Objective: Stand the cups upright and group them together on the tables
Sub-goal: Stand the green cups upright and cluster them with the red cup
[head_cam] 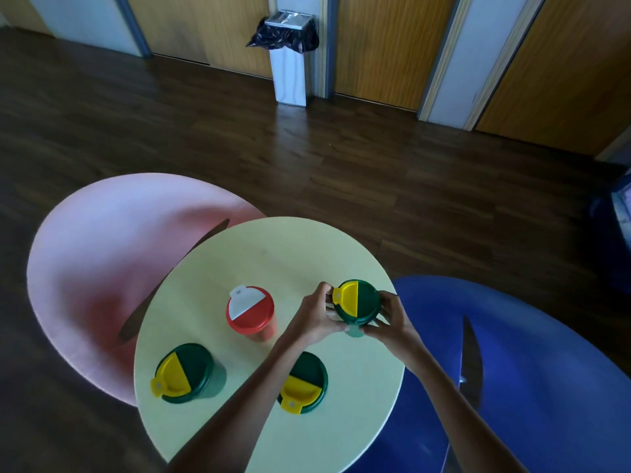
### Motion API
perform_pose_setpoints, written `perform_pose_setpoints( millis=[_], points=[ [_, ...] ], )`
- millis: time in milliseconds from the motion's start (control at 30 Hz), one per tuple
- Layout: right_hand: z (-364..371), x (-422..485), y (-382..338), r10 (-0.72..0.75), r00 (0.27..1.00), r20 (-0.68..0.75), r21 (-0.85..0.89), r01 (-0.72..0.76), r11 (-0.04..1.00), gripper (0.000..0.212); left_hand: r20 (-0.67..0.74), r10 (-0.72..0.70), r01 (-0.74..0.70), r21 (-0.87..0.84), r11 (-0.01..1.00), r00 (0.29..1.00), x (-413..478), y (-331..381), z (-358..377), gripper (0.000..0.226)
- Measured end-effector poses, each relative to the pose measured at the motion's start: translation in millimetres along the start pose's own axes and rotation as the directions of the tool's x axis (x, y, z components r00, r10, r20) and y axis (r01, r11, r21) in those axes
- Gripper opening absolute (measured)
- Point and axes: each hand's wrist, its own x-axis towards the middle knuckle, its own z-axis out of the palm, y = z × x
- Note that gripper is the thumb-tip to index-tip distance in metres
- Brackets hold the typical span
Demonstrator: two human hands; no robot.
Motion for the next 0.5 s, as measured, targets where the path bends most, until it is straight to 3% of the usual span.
perform_pose_setpoints(
  millis=[267, 333, 400, 500],
  points=[
    [-5.3, -13.0, 16.8, 0.011, 0.999, -0.048, -0.088, -0.015, 0.996, 0.066, 0.034, -0.026, 0.025, 0.023, 0.999, 0.999, -12.4, -2.1, 8.0, 0.055],
    [-3.8, -19.3, 15.3, 0.036, 0.997, -0.07, -0.118, -0.045, 0.992, 0.066, -0.023, -0.033, 0.035, 0.09, 0.995, 0.999, -24.4, 1.4, 3.3, 0.051],
    [0.6, -30.8, 12.4, 0.039, 0.982, -0.183, -0.181, -0.073, 0.981, 0.061, -0.125, -0.043, 0.057, 0.108, 0.992, 0.991, -44.1, 3.7, -6.1, 0.048],
    [11.4, -58.9, 4.2, -0.092, 0.941, -0.327, -0.243, 0.011, 0.97, 0.041, -0.289, -0.002, 0.016, 0.045, 0.999, 0.957, -90.1, -1.5, -28.2, 0.041]
  ],
)
